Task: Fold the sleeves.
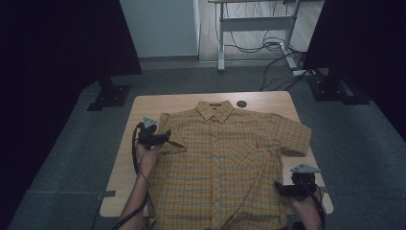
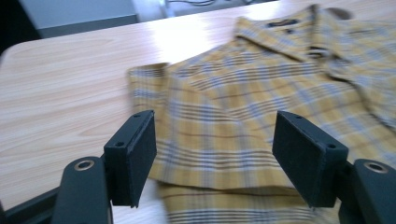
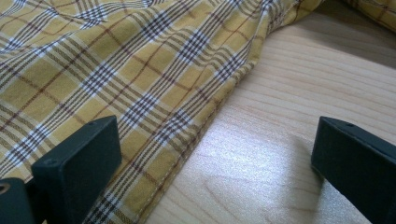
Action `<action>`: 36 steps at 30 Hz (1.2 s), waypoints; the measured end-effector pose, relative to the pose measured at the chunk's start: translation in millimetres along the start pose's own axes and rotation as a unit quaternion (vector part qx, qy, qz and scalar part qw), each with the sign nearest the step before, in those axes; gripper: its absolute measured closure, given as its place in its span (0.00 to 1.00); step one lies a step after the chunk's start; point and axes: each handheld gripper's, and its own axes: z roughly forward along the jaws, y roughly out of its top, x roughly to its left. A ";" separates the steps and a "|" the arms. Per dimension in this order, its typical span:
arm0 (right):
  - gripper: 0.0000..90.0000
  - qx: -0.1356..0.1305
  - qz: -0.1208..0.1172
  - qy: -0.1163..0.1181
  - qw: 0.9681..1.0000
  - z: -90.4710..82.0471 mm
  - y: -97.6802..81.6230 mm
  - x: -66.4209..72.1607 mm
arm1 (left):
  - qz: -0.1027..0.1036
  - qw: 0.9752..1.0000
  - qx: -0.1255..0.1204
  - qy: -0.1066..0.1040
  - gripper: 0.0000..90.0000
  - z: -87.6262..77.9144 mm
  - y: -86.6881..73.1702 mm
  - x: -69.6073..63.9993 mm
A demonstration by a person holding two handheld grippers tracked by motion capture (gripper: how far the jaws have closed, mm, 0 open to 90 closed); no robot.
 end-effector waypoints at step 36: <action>0.01 0.000 -0.001 0.002 1.000 -0.1 0.0 0.1 | -0.049 0.997 0.040 0.043 0.66 37.9 -14.1 24.9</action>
